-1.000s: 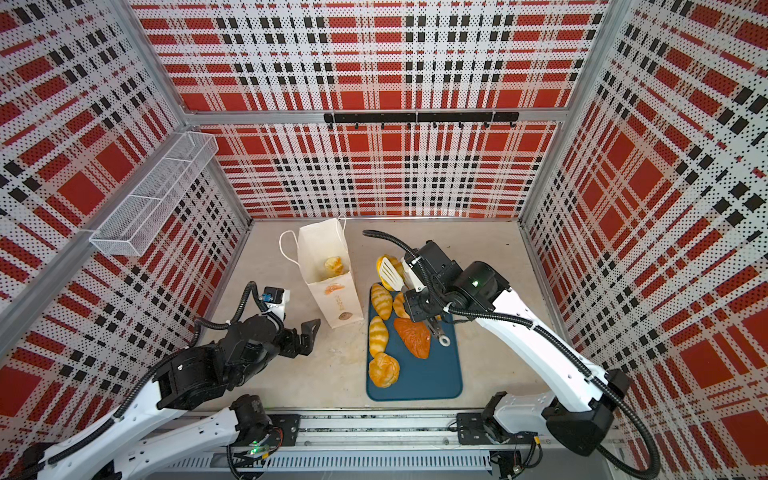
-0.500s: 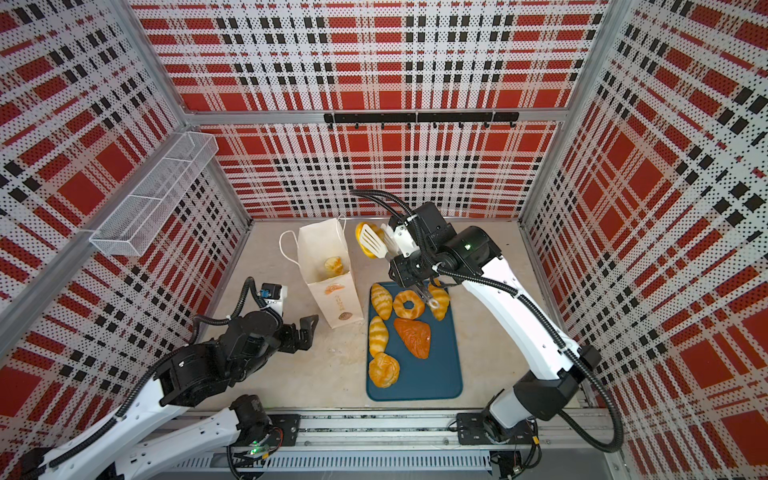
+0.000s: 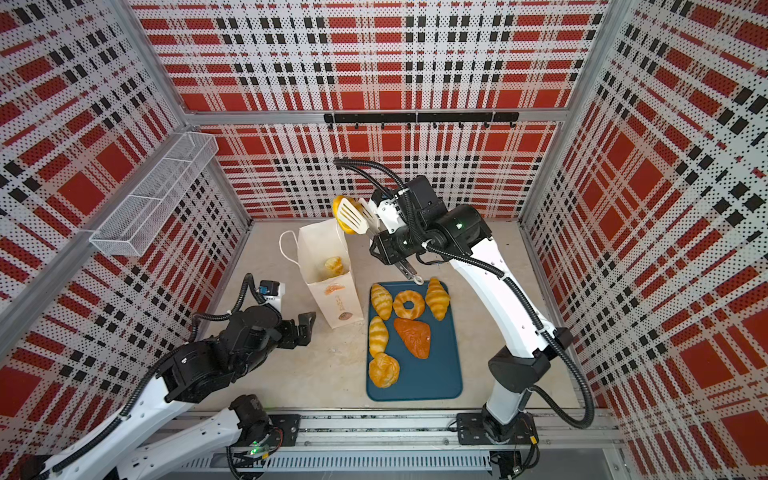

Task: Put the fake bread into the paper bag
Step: 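Carry the croissant in the tongs over the paper bag with the right gripper, then lower the croissant into the bag and open the tongs with the right gripper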

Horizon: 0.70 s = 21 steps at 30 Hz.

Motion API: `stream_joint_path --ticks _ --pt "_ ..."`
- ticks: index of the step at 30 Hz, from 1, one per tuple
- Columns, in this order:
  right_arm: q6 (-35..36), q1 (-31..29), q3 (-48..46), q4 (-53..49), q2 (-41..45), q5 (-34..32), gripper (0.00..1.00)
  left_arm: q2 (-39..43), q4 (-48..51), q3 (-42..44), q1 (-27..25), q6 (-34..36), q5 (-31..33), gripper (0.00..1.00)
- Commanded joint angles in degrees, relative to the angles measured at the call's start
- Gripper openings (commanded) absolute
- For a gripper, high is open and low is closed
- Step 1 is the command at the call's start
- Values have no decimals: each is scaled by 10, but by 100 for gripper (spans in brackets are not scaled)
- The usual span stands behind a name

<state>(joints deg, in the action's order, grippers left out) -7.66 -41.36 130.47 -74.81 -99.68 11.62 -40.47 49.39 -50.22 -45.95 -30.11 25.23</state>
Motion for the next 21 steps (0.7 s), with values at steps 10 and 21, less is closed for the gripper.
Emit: stream_joint_path --ticks 10,21 --pt "-1 -65 44 28 -68 -12 41 15 1 -1 23 6 -25 99" --pt "-17 -74 -7 34 -82 -66 43 24 -1 9 28 9 -33 99"
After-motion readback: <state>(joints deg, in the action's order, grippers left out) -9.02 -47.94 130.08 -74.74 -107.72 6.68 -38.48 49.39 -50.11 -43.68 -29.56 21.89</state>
